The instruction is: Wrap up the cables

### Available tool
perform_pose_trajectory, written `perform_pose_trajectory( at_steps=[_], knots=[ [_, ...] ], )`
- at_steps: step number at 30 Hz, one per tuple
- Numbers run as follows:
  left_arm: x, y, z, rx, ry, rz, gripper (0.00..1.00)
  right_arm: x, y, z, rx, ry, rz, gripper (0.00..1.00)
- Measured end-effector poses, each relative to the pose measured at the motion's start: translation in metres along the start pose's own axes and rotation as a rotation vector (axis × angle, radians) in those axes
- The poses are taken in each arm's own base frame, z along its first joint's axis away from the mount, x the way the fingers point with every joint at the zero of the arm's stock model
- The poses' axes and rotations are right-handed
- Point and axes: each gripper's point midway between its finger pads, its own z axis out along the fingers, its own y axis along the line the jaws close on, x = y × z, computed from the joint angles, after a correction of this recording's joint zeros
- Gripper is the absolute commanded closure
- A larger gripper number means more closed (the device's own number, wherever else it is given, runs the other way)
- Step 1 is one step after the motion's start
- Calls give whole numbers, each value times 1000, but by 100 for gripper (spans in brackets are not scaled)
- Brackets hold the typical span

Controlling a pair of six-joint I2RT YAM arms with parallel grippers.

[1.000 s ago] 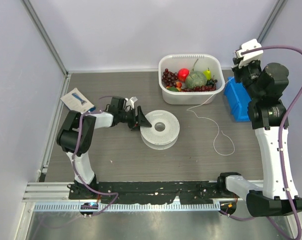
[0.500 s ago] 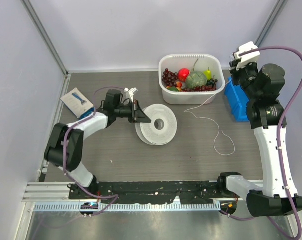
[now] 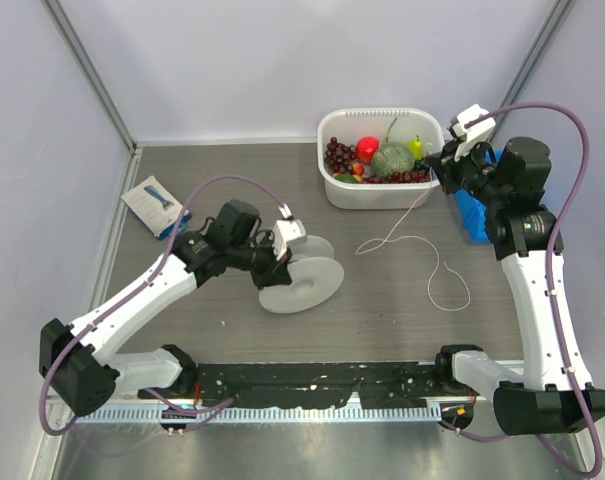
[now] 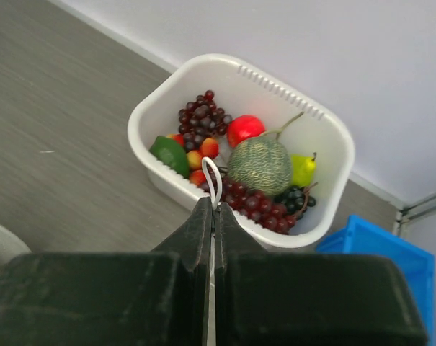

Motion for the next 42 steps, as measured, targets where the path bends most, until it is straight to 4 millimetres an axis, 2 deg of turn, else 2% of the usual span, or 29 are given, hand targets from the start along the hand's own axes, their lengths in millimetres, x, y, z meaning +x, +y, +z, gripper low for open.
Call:
perform_pose_trajectory(
  at_steps=[4,8,13,15,19,27,30,32,37,42],
  knots=[
    [20,-20,-1,21,86,216,100,16,16,3,-70,30,55,99],
    [39,-13,1,11,184,303,100,33,40,3,-164,64,108,99],
    [38,-8,2,-1,202,394,99,61,92,-8,-323,134,148,99],
    [38,-10,3,7,204,424,90,64,107,-11,-376,149,153,99],
    [38,-9,3,10,209,461,70,65,122,-15,-431,162,153,99],
    [39,-6,2,-1,219,478,44,68,136,-16,-480,179,145,99],
    [32,-7,1,-10,206,473,36,69,142,-17,-496,187,156,99],
    [27,-8,-2,-16,190,476,32,72,147,-18,-512,197,168,99],
    [16,-13,-16,-42,132,497,30,84,170,-23,-579,243,198,99],
    [-2,-9,-37,-86,23,439,28,83,192,-30,-660,261,224,99]
  ],
)
